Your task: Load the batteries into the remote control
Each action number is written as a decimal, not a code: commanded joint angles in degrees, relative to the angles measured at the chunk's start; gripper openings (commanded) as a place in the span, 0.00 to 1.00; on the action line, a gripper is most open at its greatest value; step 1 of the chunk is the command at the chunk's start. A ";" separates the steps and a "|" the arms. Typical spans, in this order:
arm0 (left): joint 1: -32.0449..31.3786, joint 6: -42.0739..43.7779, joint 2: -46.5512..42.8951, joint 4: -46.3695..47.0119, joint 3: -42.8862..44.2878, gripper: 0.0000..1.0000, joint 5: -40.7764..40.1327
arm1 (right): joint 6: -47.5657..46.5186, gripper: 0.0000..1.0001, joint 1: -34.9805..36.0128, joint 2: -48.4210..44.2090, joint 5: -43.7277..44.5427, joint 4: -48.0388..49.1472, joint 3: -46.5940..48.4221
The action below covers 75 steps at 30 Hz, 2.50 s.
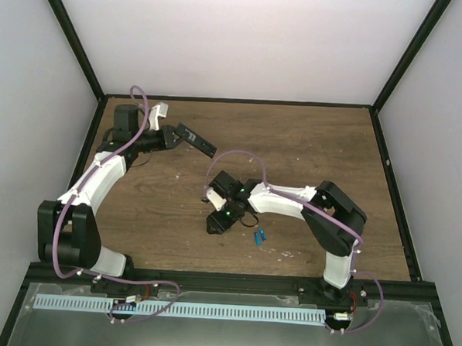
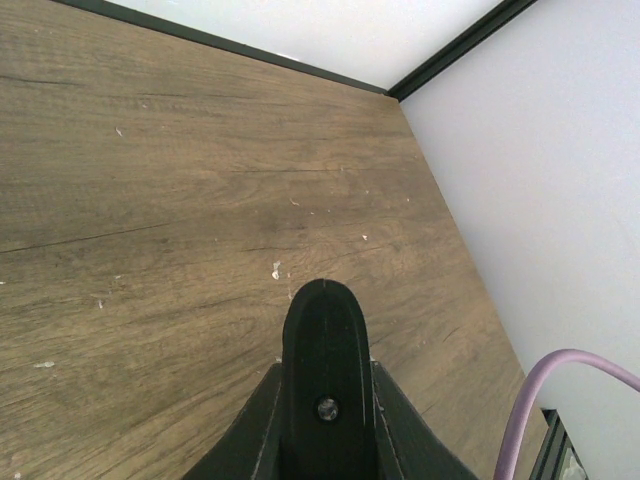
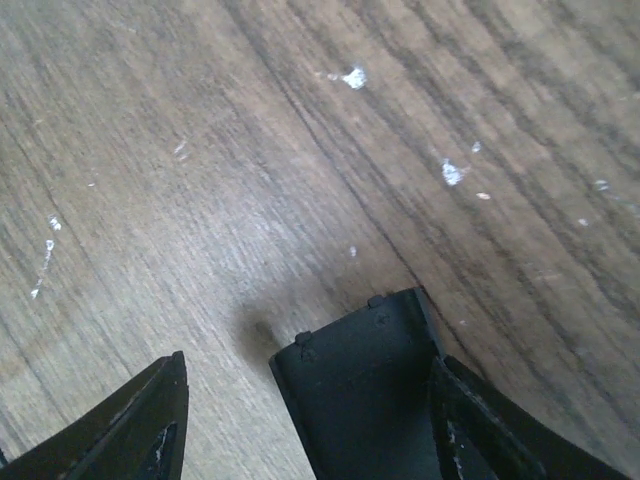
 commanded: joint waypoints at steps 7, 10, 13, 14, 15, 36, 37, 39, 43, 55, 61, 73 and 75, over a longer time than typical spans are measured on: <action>0.36 0.27 0.91 1.67 0.67 0.00 0.82 | -1.52 0.56 -2.38 3.28 5.93 -4.52 -3.41; 0.38 0.19 1.09 1.75 0.76 0.00 0.71 | -1.89 0.54 -2.75 3.49 6.08 -4.43 -3.55; 0.40 0.03 1.26 1.93 0.97 0.00 0.76 | -2.17 0.52 -3.23 3.75 6.44 -4.34 -3.55; 0.34 0.02 1.28 1.93 1.06 0.00 0.75 | -2.29 0.52 -3.45 3.79 6.48 -4.34 -3.62; 0.36 -0.04 1.36 1.95 1.19 0.00 0.73 | -2.42 0.51 -3.67 3.74 6.58 -4.24 -3.64; 0.36 -0.18 2.27 1.96 2.43 0.00 0.57 | -3.68 0.36 -6.44 3.75 8.61 -3.38 -2.67; 0.37 -0.17 2.33 1.94 2.52 0.00 0.66 | -3.70 0.35 -6.57 3.76 8.67 -3.31 -2.61; 0.36 -0.12 2.45 1.93 2.52 0.00 0.66 | -3.63 0.34 -6.71 3.77 8.65 -3.17 -2.59; 0.39 0.00 2.51 1.94 2.50 0.00 0.76 | -3.58 0.29 -6.90 3.76 8.85 -3.02 -2.35; 0.36 -0.17 2.58 2.19 2.31 0.00 0.67 | -3.83 0.05 -7.76 2.50 10.50 -3.21 -1.62; 0.36 -0.47 2.82 2.37 2.58 0.00 0.65 | -4.17 0.01 -8.31 1.27 11.53 -3.30 -1.71; 0.37 -0.65 3.35 2.59 3.19 0.00 0.76 | -3.01 0.01 -16.94 -4.02 -3.94 1.76 -5.88; 0.36 -0.75 3.43 2.72 3.18 0.00 0.76 | -2.80 0.01 -18.44 -4.91 -9.11 3.10 -6.98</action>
